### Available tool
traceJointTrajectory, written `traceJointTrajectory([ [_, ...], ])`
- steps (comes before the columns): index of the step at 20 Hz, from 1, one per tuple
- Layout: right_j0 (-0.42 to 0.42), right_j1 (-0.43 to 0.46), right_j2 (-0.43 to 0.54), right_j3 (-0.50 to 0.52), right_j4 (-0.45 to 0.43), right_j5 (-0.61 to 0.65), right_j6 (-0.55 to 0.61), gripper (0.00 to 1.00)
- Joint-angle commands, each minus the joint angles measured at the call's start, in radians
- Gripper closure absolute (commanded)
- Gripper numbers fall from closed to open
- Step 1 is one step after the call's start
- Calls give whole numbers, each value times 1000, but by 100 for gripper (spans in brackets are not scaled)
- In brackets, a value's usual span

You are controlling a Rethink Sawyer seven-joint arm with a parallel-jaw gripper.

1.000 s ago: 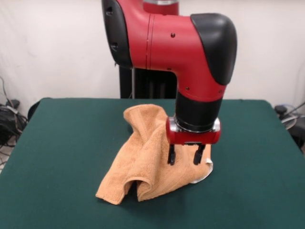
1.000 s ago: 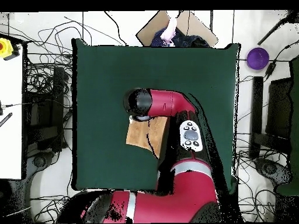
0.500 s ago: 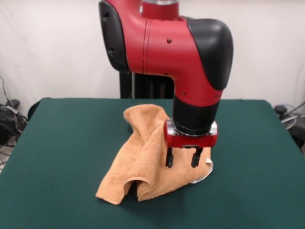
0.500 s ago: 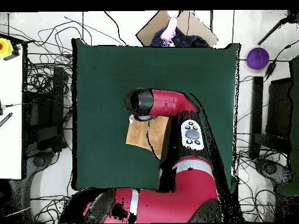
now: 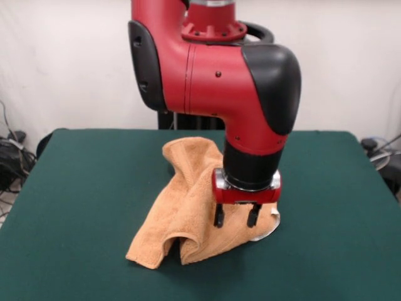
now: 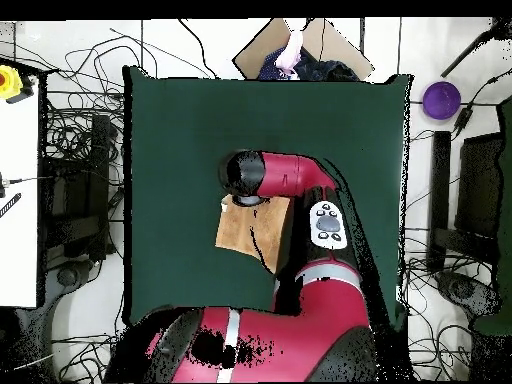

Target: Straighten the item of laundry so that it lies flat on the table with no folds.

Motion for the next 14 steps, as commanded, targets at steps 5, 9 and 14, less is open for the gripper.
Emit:
traceJointTrajectory([
  [5,21,80,-47,-35,34,75,216,0],
  [9,25,101,-53,-44,34,57,219,0],
  [14,32,162,-70,-113,32,59,221,0],
])
